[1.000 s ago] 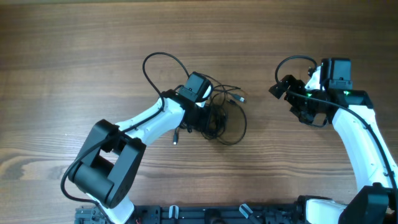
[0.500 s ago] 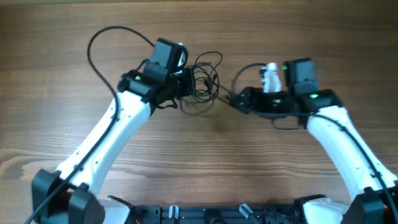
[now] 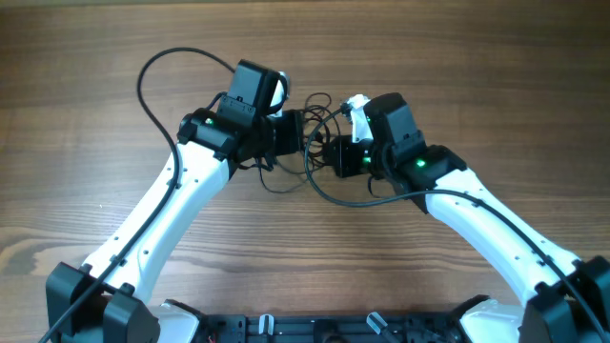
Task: Untangle cables
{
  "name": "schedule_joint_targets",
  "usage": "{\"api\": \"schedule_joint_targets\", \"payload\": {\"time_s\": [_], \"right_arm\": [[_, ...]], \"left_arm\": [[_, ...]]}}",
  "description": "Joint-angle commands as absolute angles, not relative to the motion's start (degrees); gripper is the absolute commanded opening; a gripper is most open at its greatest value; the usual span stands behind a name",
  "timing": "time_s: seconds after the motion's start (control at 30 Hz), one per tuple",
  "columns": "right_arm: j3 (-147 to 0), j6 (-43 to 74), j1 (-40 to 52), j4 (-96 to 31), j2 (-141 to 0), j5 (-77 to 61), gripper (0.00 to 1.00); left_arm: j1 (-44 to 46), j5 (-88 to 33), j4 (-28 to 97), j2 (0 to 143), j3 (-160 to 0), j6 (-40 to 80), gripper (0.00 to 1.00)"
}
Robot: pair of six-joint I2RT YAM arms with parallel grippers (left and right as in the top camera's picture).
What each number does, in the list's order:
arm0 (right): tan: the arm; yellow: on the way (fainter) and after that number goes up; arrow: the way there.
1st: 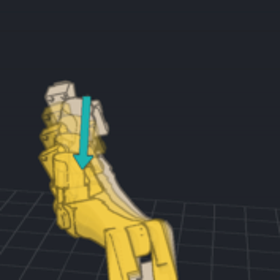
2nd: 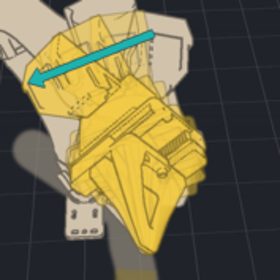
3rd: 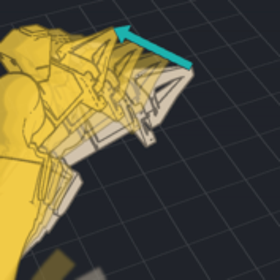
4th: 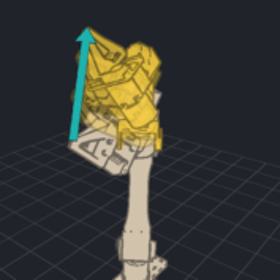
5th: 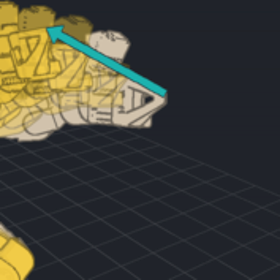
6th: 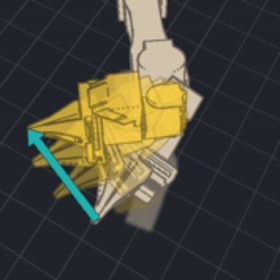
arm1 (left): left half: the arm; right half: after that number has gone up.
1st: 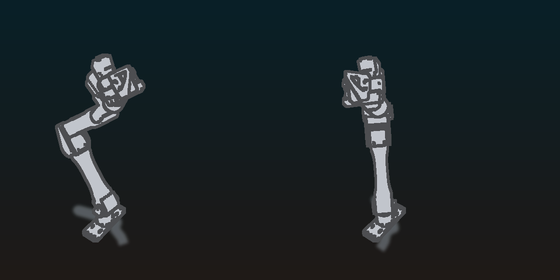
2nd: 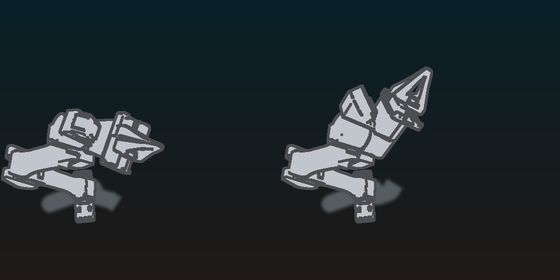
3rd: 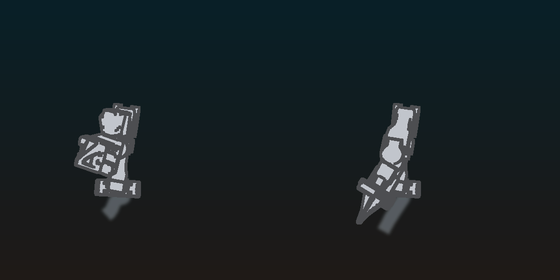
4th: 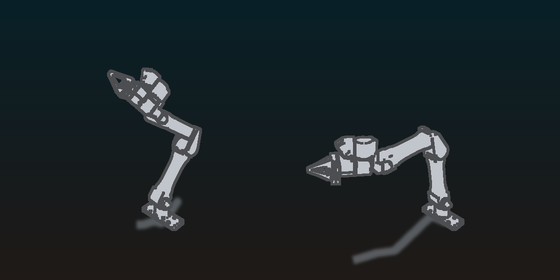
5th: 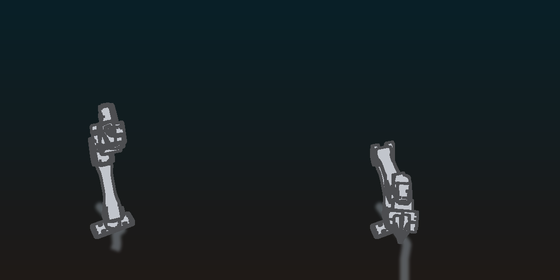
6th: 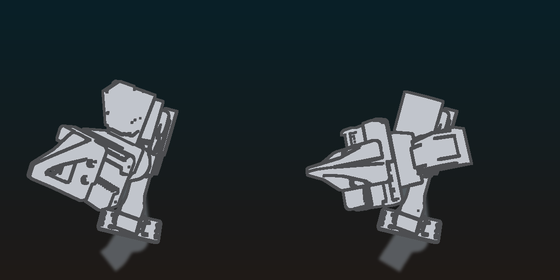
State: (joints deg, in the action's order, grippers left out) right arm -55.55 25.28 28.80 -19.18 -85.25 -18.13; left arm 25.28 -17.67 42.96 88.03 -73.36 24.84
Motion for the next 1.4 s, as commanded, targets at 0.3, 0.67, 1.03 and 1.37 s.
{"api": "schedule_joint_targets", "payload": {"time_s": [0.3,0.67,1.03,1.37], "right_arm": [[-55.51,35.38,10.35,-30.74,-86.98,-0.16,0.04],[-55.53,21.02,0.56,-34.81,-86.65,-9.76,0.06],[-59.79,29.23,-6.68,-42.00,-82.37,-13.87,0.38],[-58.59,11.81,12.88,-24.49,-84.47,-34.13,0.99]], "left_arm": [[12.47,-30.68,56.88,74.30,-73.95,-3.18,0.04],[-0.64,-13.37,51.62,75.00,-73.93,22.74,0.04],[-6.50,-22.70,46.61,75.00,-73.93,28.08,0.04],[3.18,-44.56,38.74,75.00,-73.93,10.72,0.04]]}}
